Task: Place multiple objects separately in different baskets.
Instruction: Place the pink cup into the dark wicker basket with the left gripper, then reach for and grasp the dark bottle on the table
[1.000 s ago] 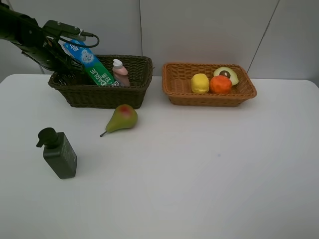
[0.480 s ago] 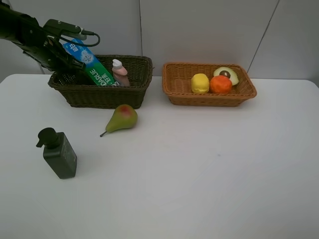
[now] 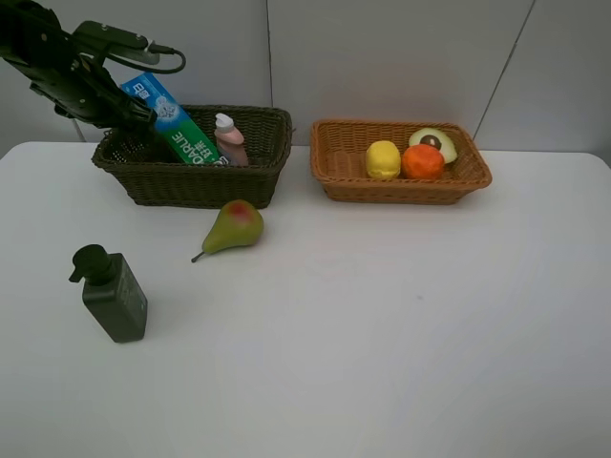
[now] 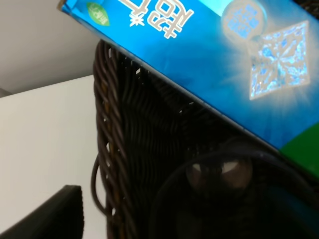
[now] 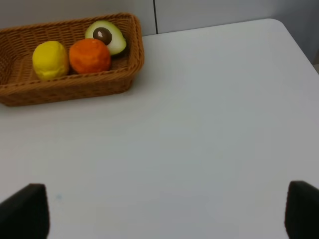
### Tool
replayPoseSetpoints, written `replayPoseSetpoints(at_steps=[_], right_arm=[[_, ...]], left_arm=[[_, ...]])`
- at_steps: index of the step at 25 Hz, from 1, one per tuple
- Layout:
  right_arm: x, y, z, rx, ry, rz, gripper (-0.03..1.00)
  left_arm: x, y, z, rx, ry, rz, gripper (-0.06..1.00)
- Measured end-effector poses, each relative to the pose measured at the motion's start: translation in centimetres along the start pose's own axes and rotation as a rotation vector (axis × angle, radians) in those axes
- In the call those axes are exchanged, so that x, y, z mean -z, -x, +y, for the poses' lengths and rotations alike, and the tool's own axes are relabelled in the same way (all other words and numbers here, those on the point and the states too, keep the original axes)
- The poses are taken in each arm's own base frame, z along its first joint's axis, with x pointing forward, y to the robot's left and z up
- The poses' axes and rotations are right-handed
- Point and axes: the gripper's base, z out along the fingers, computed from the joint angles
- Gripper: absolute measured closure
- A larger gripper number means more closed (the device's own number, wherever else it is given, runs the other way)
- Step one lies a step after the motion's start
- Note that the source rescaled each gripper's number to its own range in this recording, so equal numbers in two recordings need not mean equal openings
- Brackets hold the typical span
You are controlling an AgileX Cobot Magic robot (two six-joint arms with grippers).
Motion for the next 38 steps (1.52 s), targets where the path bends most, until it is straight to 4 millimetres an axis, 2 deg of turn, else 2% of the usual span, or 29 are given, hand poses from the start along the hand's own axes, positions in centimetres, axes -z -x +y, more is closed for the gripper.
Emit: replayPoseSetpoints(at_steps=[3,12,19,23,26,32,38], right_arm=[[0.0,0.0,0.0,0.000,0.000,0.000,-0.03],[0.0,0.0,0.0,0.000,0.000,0.000,-0.03],[0.0,0.0,0.0,0.000,0.000,0.000,-0.03],[0.0,0.0,0.0,0.000,0.000,0.000,-0.03],[0.0,0.0,0.0,0.000,0.000,0.000,-0.03],[0.0,0.0,0.0,0.000,0.000,0.000,-0.03],[0.0,0.0,0.0,0.000,0.000,0.000,-0.03]], left_arm=[[1.4,0.3,0.2,-0.006,0.006,0.013,-0.04],[6.3,0.9,0.7,-0.003,0.025,0.086,-0.05],[12.1,0.3,0.4,-0.003,0.027,0.229,-0.05],[15.1,-0.3,-0.7,-0.036,0.011,0.309,-0.05],[16.7,-0.7,-2.3,-0.049,-0.036,0.352,-0.05],[17.7,-1.4,-6.0,-0.097,-0.142,0.422,-0.05],[18.2,-1.6,-8.7,-0.113,-0.180,0.423,-0.05]])
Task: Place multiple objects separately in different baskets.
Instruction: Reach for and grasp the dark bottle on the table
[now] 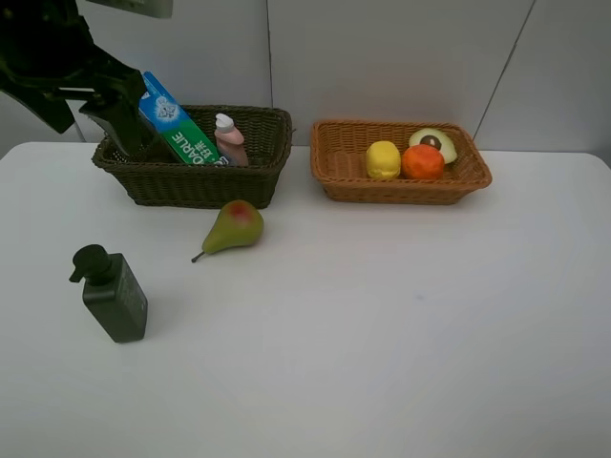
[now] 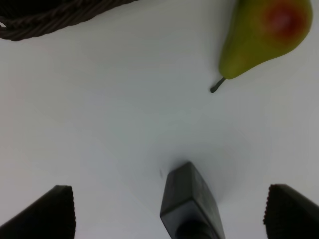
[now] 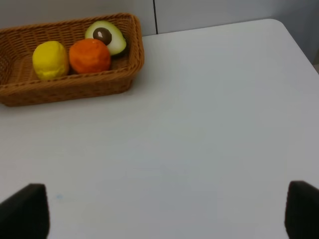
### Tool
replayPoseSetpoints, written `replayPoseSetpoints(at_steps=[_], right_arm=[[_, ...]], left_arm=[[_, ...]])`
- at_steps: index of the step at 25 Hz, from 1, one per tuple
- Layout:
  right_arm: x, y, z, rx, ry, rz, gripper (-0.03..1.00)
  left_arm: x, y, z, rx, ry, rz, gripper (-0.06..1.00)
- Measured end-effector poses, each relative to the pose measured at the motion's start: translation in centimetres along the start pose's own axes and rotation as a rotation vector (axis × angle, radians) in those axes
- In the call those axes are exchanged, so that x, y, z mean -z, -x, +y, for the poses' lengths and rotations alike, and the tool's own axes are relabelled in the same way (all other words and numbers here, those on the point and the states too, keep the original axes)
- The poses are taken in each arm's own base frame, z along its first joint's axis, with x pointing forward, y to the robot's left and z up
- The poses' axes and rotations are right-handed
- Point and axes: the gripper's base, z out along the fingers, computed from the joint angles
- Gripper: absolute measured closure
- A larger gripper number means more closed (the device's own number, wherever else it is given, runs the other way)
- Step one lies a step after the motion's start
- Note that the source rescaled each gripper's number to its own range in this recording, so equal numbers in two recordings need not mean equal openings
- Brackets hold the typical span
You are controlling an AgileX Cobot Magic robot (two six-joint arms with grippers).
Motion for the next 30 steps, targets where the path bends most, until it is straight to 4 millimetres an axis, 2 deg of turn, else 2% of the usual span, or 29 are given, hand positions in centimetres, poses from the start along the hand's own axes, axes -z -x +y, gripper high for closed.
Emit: replayPoseSetpoints(at_steps=[5,10,17,25,30], right_arm=[[0.0,0.0,0.0,0.000,0.000,0.000,-0.03],[0.0,0.0,0.0,0.000,0.000,0.000,-0.03],[0.0,0.0,0.0,0.000,0.000,0.000,-0.03],[0.0,0.0,0.0,0.000,0.000,0.000,-0.03],[0.0,0.0,0.0,0.000,0.000,0.000,-0.03]], left_arm=[[-0.3,-0.3,-1.7,0.018,-0.006,0.013,-0.05],[-2.1,-1.8,-3.0,0.026,0.009,0.088,-0.05],[-5.0,-3.7,-2.8,0.059,0.031,0.144,-0.05],[-6.3,-4.8,-2.4,0.351,0.093,0.167,-0.05],[-7.6,-5.8,-2.1,0.409,0.117,0.173,-0.05]])
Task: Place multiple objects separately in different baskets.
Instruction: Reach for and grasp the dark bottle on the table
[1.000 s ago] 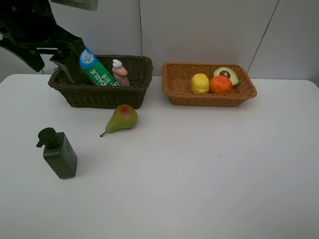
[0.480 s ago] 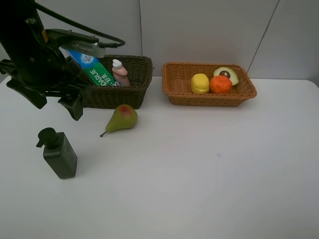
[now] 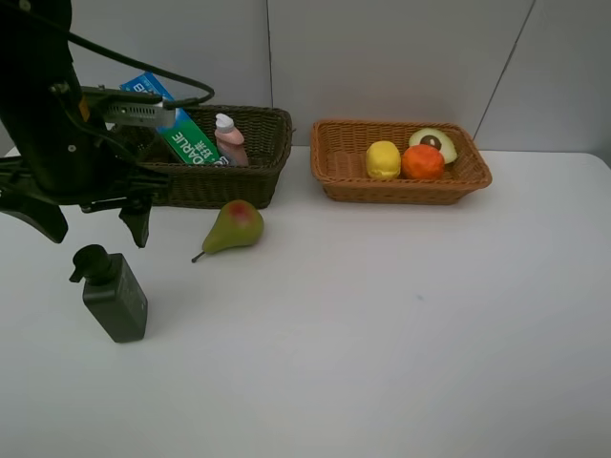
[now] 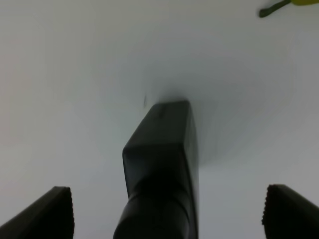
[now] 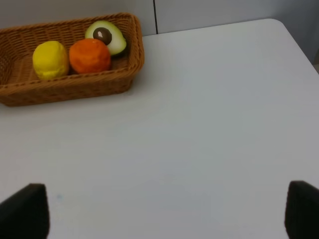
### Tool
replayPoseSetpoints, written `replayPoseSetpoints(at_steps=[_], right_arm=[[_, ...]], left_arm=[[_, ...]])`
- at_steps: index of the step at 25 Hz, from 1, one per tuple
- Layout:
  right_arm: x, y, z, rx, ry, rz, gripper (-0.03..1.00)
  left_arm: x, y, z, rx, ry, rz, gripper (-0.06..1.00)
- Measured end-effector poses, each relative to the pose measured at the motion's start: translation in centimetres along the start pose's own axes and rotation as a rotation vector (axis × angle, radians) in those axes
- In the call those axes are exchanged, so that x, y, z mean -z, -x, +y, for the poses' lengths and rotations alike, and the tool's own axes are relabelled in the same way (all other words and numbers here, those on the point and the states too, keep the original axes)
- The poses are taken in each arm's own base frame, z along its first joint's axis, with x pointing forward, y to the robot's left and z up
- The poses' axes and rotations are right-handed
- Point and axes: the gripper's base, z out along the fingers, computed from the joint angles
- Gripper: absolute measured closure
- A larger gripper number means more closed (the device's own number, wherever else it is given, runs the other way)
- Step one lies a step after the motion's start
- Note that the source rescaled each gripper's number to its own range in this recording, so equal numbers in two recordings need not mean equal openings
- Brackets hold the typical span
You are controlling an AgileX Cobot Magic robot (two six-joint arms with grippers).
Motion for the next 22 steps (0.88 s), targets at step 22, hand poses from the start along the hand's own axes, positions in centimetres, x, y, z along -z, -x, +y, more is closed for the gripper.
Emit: replayPoseSetpoints(at_steps=[22], right_arm=[[0.0,0.0,0.0,0.000,0.000,0.000,-0.03]], left_arm=[[-6.0,-2.8,1.1,0.033,-0.066,-0.066,-0.05]])
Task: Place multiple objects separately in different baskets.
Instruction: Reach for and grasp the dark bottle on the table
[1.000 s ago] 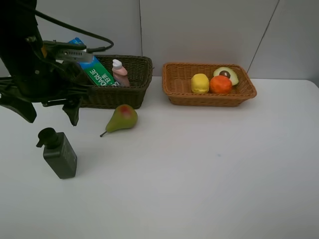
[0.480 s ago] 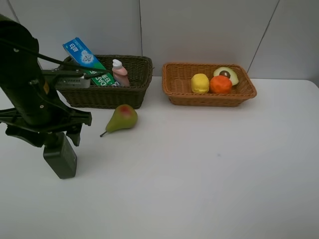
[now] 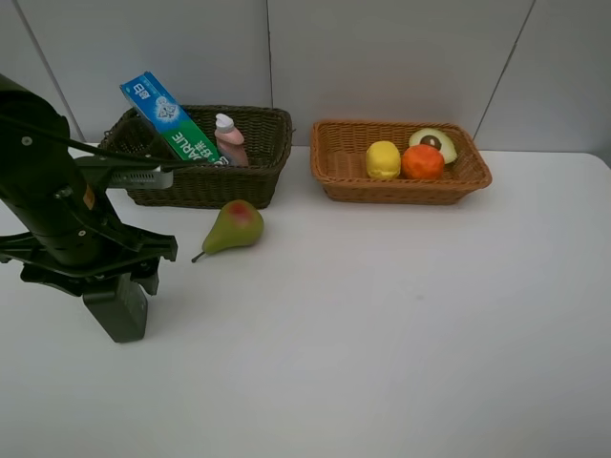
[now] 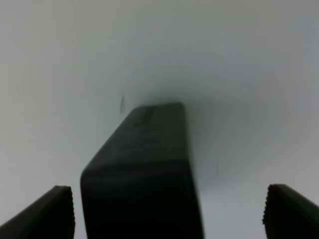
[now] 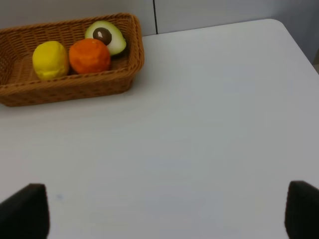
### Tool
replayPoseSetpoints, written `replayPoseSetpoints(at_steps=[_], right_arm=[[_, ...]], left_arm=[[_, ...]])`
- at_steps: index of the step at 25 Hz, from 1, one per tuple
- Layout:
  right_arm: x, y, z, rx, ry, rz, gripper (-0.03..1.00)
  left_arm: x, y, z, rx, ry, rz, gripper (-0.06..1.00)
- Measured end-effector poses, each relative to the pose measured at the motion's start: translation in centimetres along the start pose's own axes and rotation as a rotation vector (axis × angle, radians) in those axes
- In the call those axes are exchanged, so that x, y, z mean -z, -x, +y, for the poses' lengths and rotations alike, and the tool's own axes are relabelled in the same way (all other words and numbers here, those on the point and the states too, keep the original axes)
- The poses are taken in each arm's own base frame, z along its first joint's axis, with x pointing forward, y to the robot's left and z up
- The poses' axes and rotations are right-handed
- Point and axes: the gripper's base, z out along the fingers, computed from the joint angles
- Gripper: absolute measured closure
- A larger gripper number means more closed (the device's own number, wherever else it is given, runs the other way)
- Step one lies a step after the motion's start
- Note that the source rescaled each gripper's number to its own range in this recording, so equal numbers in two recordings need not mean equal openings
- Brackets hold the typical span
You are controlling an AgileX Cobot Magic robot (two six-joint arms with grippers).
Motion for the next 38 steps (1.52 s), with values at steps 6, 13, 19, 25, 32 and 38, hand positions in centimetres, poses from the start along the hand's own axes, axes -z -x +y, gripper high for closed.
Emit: replayPoseSetpoints(at_steps=[6,13,19,25,32,38], right_arm=[[0.00,0.00,0.00,0.000,0.000,0.000,-0.03],[0.00,0.00,0.00,0.000,0.000,0.000,-0.03],[0.00,0.00,0.00,0.000,0.000,0.000,-0.03],[0.00,0.00,0.00,0.000,0.000,0.000,-0.03],[0.00,0.00,0.00,0.000,0.000,0.000,-0.03],[0.00,0.00,0.00,0.000,0.000,0.000,-0.03]], left_arm=[[0.00,0.07,-0.05,-0.001,-0.006,-0.008,-0.05],[0.00,0.11,0.08,-0.018,0.009,-0.013,0.07],[0.00,0.12,0.06,-0.018,0.007,-0.014,0.46],[0.00,0.11,0.07,-0.019,0.007,-0.013,0.46],[0.00,0.11,0.07,-0.019,0.007,-0.013,0.46],[0.00,0.11,0.07,-0.037,0.007,-0.013,0.46]])
